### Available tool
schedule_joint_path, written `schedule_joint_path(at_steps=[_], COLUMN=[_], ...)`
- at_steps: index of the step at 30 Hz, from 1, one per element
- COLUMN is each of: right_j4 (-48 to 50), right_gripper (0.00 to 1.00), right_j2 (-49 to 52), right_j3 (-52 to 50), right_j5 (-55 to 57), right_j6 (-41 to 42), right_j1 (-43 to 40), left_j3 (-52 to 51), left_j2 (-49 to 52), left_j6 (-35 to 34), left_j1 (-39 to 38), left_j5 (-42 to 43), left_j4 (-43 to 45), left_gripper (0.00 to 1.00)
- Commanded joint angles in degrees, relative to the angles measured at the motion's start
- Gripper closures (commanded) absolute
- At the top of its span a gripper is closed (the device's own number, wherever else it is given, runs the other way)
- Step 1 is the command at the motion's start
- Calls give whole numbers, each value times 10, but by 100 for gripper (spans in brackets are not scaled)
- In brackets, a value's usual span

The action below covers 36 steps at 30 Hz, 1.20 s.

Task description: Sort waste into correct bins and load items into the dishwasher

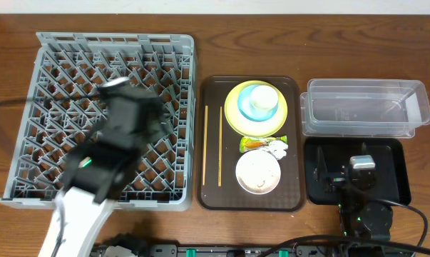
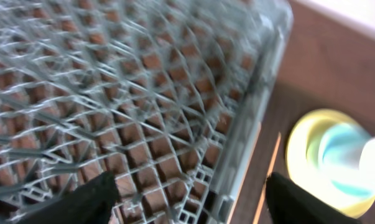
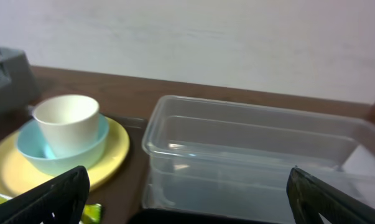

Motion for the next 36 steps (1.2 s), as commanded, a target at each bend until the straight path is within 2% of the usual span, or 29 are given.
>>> schedule_joint_path(at_steps=[1,2,6,11,15,23,27,31,32,34,35,36], right_j4=[-2,0,-18,-133,-221,-534,-626,-626,-626,-626,-626,-626], right_gripper=[1,1,1,1,1,1,1,1,3,22,37,48], right_j2=[-1,0,4,71,202,520,634,692,704,721,729,736], right_j3=[-1,-1,19,144,294,643,753,771,769,764,761,758], right_j5=[-19,-31,-99,-92,-103,-144,-192,-319,-341,-344,-341,-334], right_j6=[111,134,121,121,124,123,126,161,178,191,191,191], right_j1=[2,2,2,2,2,2,2,2,5,19,29,43], left_j3=[10,10,10,10,10,10,9,9,9,9,9,9], left_j2=[-41,-52,-80,-86,-82,-73,-69,-69,-69,-69,-69,-69], left_j6=[1,1,1,1,1,1,1,1,1,1,1,1], left_j1=[42,49,57,57,57,58,57,57,57,57,57,57], left_j5=[4,4,4,4,4,4,4,4,4,4,4,4], left_j4=[-6,-9,-21,-48,-56,-61,-61,-61,-61,-61,-61,-61], left_gripper=[15,12,6,6,6,5,5,5,5,5,5,5])
